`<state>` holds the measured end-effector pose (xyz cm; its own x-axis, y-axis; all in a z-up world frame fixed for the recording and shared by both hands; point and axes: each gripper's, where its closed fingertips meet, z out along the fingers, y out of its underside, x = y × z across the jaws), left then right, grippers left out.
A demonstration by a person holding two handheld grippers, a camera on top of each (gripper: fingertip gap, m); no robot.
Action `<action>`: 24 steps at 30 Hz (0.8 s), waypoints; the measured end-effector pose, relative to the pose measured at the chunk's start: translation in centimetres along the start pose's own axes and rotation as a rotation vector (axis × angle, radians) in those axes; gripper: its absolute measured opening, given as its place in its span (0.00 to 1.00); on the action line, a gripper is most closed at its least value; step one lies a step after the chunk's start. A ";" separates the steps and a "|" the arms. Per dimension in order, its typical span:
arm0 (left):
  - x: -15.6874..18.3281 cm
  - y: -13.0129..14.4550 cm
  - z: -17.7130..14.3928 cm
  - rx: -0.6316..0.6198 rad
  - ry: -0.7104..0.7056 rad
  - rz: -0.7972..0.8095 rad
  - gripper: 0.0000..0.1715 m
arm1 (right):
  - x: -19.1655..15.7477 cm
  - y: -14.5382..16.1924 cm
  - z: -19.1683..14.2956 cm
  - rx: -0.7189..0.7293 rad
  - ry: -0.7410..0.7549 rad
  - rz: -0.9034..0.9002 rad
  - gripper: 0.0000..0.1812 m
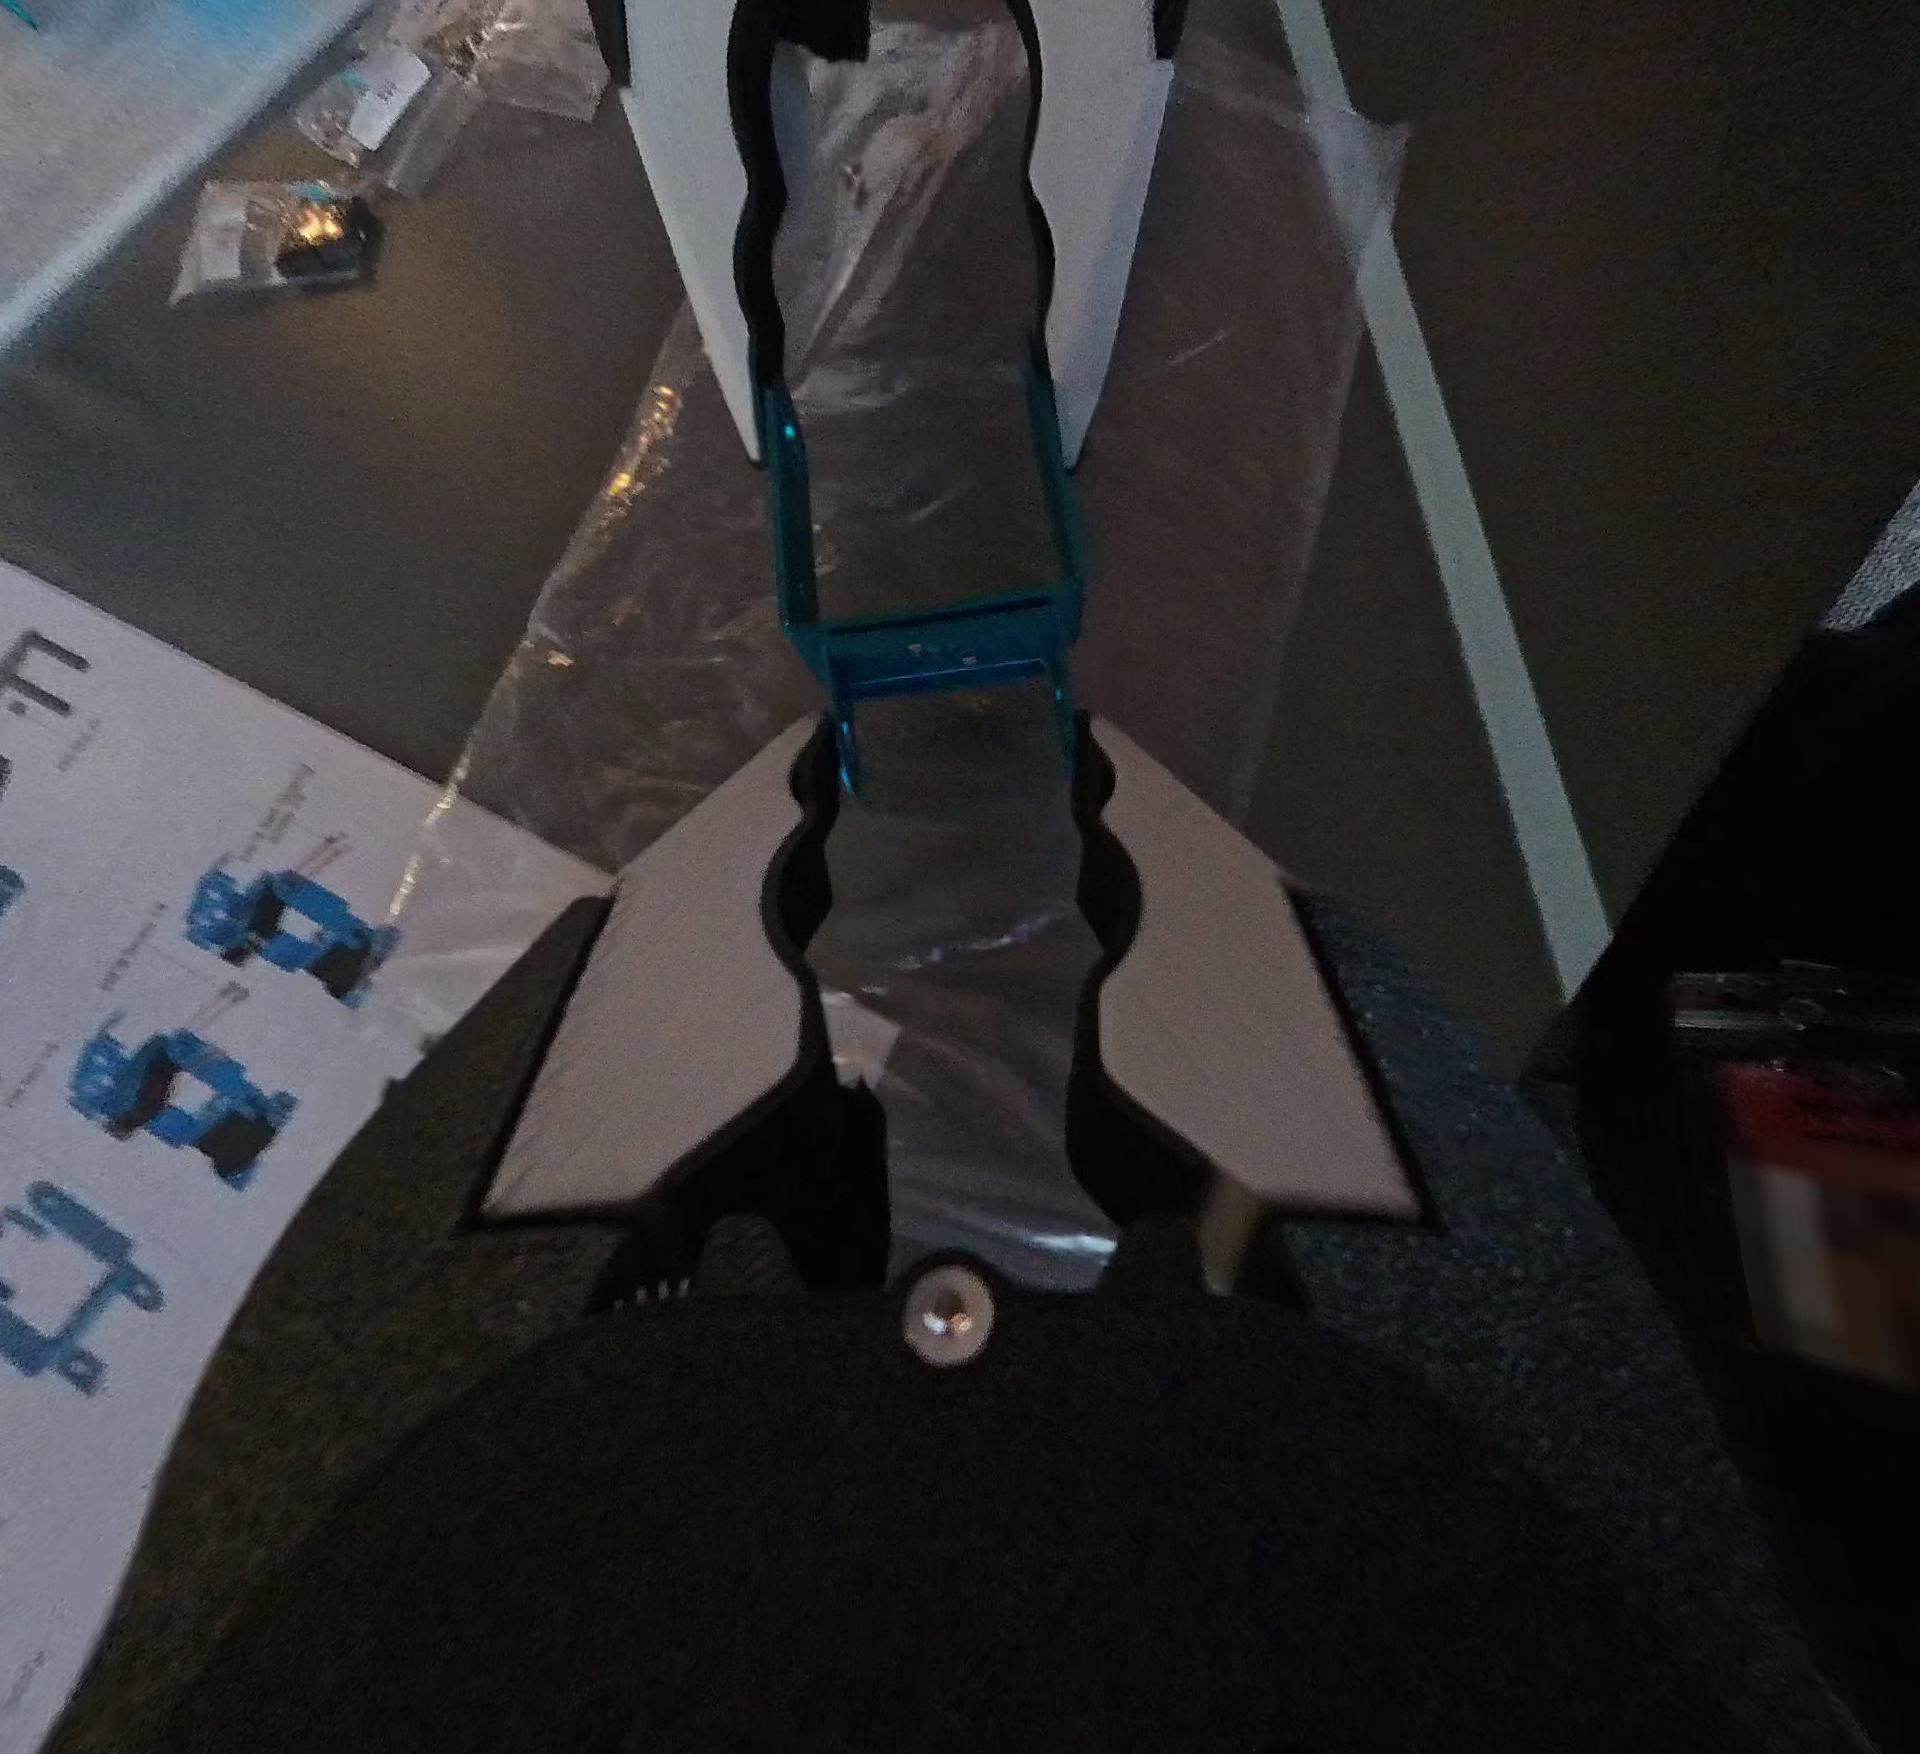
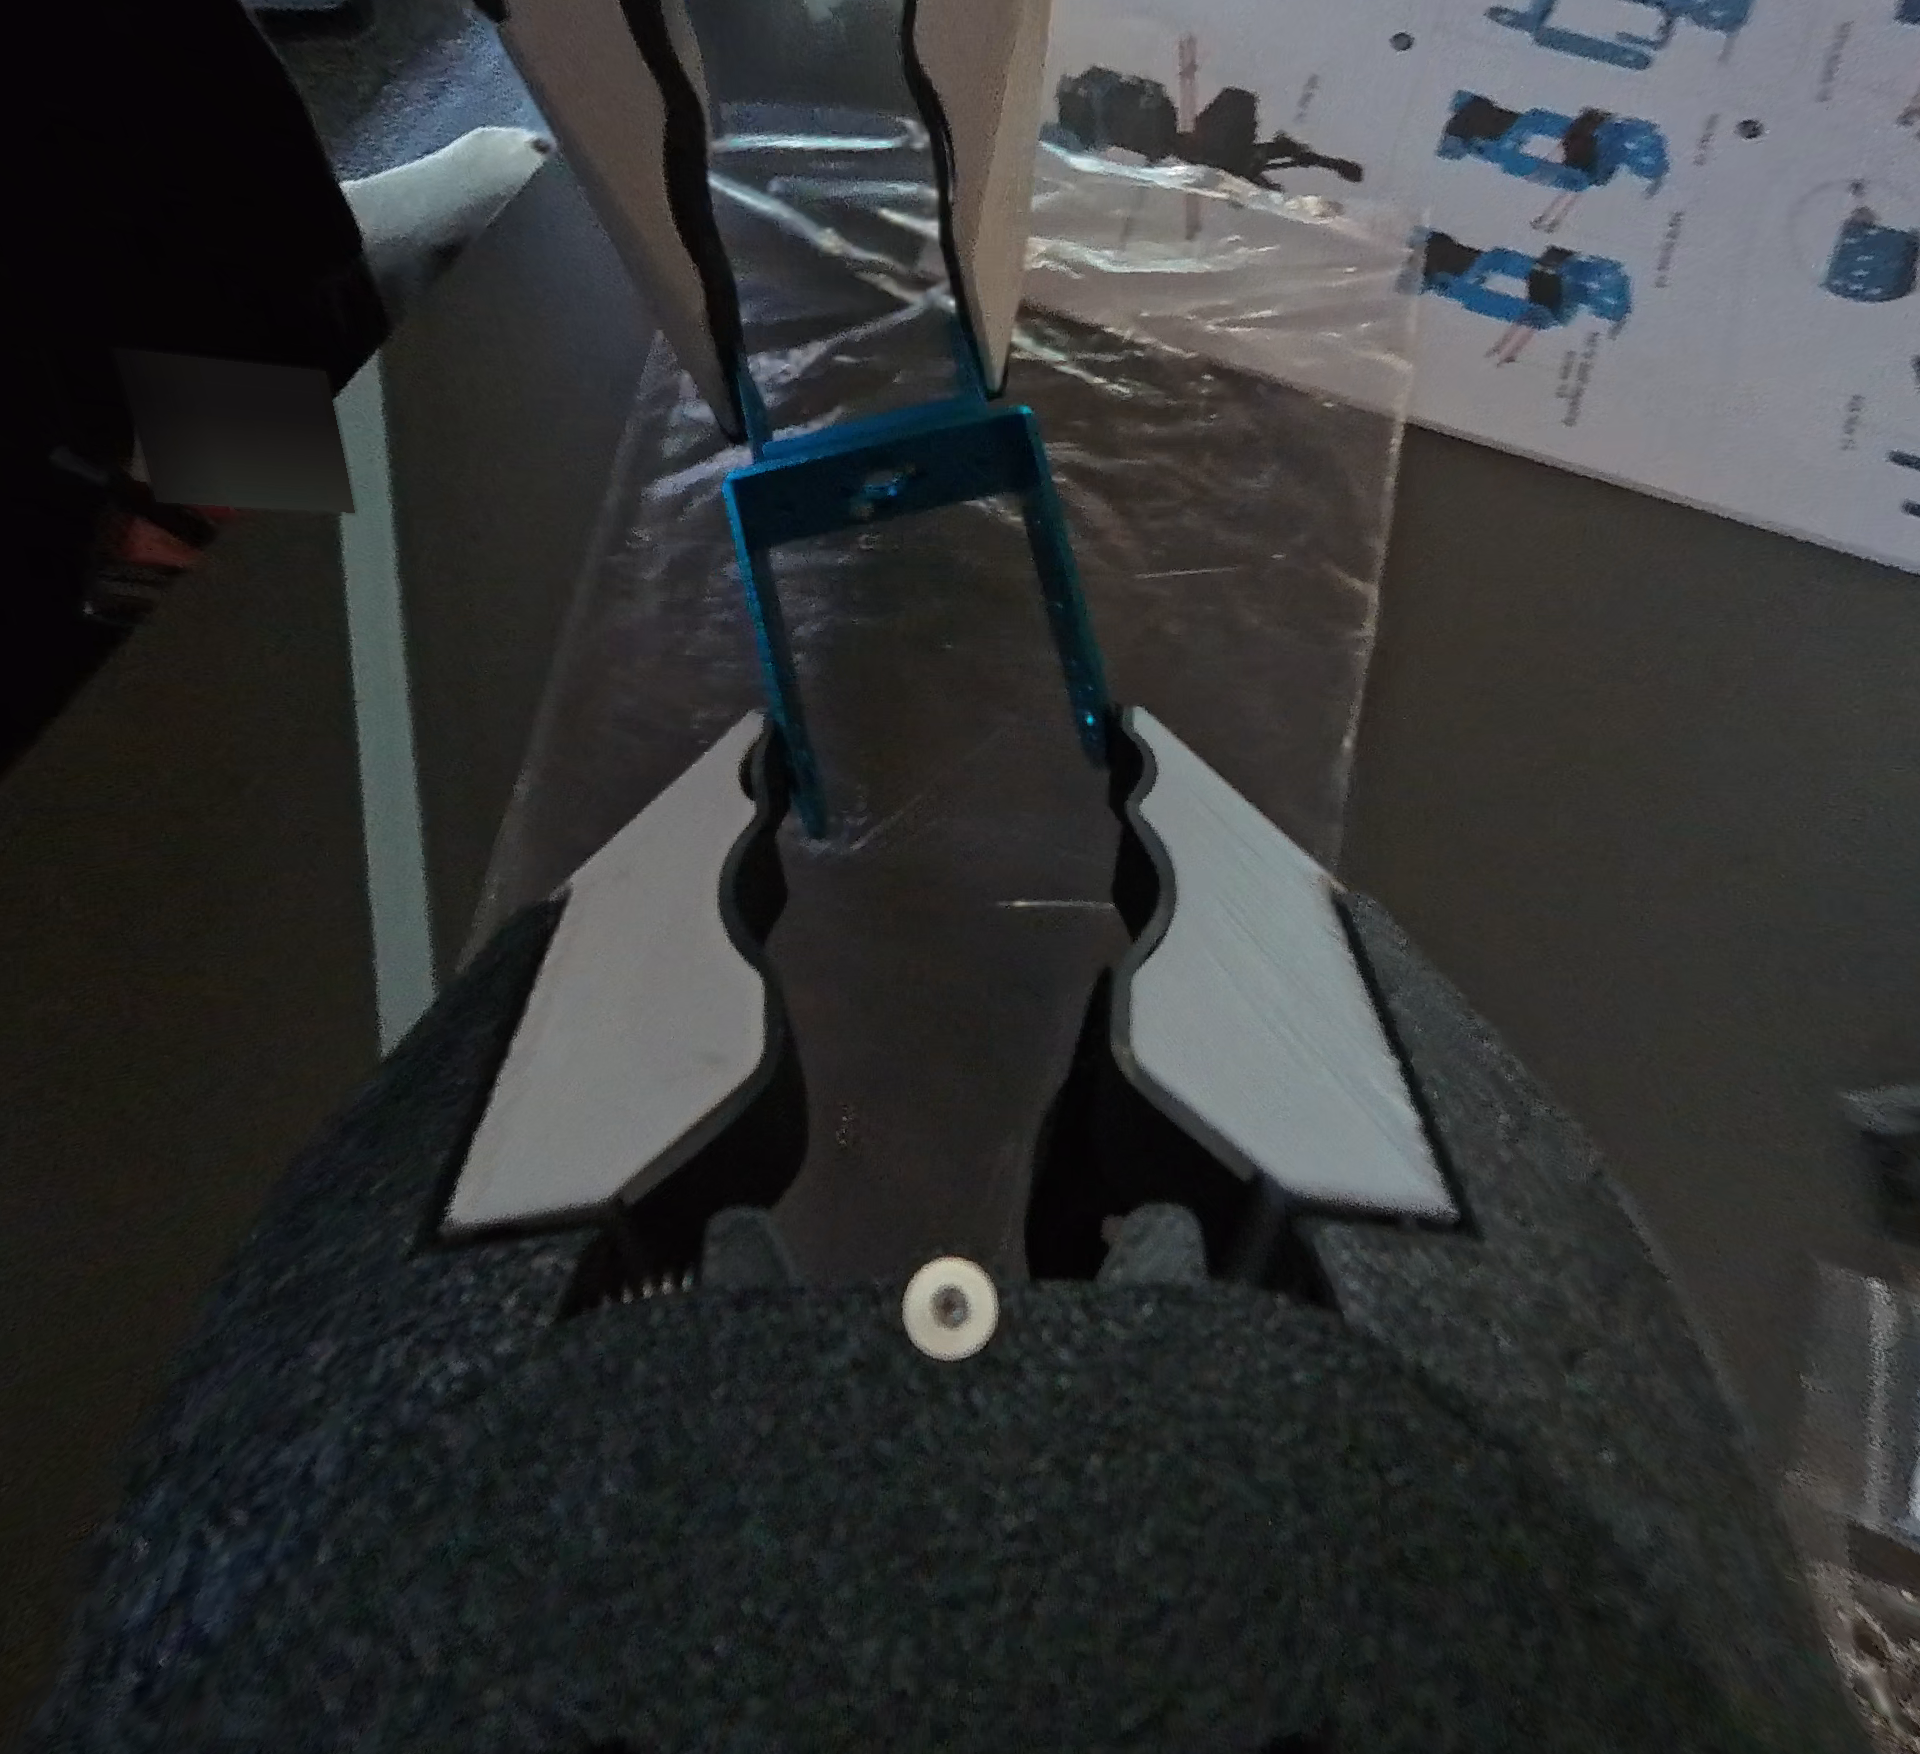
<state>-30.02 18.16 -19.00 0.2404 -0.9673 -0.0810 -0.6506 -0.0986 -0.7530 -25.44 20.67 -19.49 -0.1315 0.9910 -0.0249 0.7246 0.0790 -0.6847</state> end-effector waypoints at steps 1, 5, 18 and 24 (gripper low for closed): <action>-0.4 -0.2 0.0 -0.004 0.003 0.017 0.26 | 0.3 0.1 -0.2 -0.002 0.012 0.008 0.34; -2.5 -0.7 0.9 -0.024 0.050 0.077 0.26 | 2.2 0.9 -0.6 -0.018 0.080 0.063 0.35; -5.6 -0.2 3.9 -0.058 0.256 0.208 0.26 | 4.2 3.5 -0.6 -0.082 0.202 0.245 0.36; -6.1 -1.2 3.8 -0.008 0.189 0.142 0.35 | 4.5 1.9 -3.4 0.011 0.264 0.265 0.37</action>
<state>-27.96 25.11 -20.05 0.0074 -0.9981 -0.0619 -0.6740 0.0408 -0.7376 -22.35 25.68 -18.39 0.2398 0.9707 -0.0146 0.7026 -0.1839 -0.6874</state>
